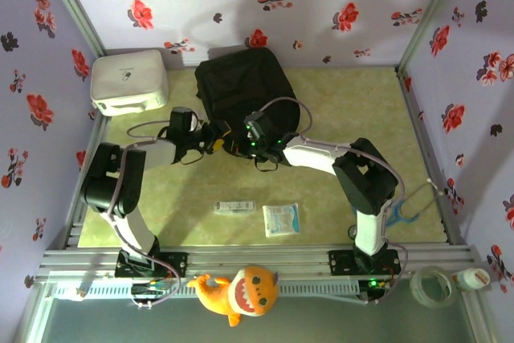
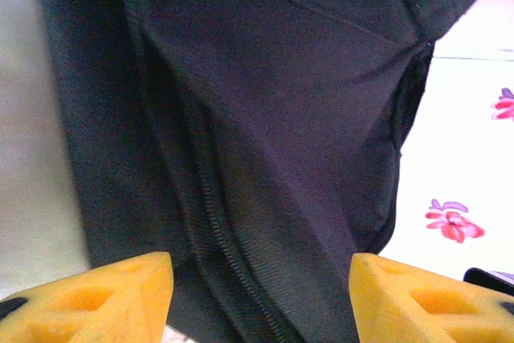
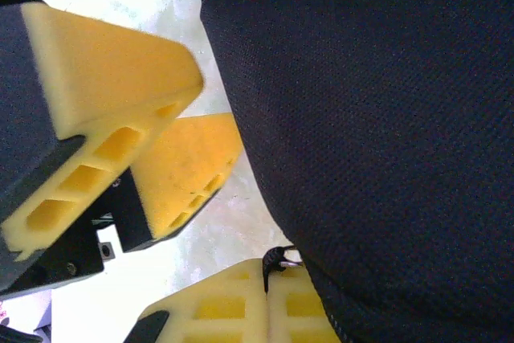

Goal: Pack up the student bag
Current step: Zip the student bag at the top-center of the table.

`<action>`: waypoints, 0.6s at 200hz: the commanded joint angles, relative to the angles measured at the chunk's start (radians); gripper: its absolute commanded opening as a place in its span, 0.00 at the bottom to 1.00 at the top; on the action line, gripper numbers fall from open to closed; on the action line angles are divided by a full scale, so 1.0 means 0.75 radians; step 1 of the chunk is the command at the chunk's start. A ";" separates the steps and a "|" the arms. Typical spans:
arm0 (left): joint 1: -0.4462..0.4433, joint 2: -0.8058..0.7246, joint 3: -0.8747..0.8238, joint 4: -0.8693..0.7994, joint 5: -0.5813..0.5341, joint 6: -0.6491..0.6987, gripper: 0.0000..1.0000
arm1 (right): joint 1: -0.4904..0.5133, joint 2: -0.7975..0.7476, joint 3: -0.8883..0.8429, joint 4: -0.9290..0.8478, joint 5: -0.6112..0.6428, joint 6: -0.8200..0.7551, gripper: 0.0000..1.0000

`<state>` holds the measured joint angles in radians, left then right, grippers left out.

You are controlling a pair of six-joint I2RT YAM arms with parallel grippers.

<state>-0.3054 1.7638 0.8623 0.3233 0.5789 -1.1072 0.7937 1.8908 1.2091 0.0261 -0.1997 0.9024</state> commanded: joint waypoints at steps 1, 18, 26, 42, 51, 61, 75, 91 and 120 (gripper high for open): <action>-0.013 0.079 0.056 0.105 0.033 -0.063 0.58 | -0.011 -0.052 -0.024 0.015 0.005 0.016 0.00; -0.016 0.125 0.094 0.073 0.006 -0.041 0.55 | -0.014 -0.074 -0.046 0.005 0.017 0.018 0.00; -0.017 0.143 0.110 0.047 -0.010 -0.030 0.51 | -0.015 -0.082 -0.055 0.002 0.019 0.018 0.00; -0.017 0.158 0.124 0.010 -0.050 -0.006 0.40 | -0.019 -0.105 -0.076 -0.015 0.035 0.023 0.00; -0.017 0.160 0.131 -0.020 -0.076 0.020 0.33 | -0.023 -0.122 -0.092 -0.025 0.052 0.027 0.00; -0.017 0.158 0.146 -0.072 -0.109 0.057 0.24 | -0.027 -0.145 -0.112 -0.041 0.076 0.028 0.00; -0.015 0.161 0.164 -0.130 -0.148 0.109 0.15 | -0.043 -0.182 -0.147 -0.060 0.107 0.034 0.00; -0.012 0.176 0.184 -0.186 -0.173 0.161 0.09 | -0.064 -0.222 -0.193 -0.071 0.129 0.040 0.00; -0.011 0.203 0.210 -0.273 -0.209 0.244 0.05 | -0.107 -0.260 -0.241 -0.126 0.146 0.049 0.00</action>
<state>-0.3244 1.8816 0.9962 0.2134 0.5091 -1.0157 0.7422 1.7458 1.0615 0.0029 -0.1493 0.9184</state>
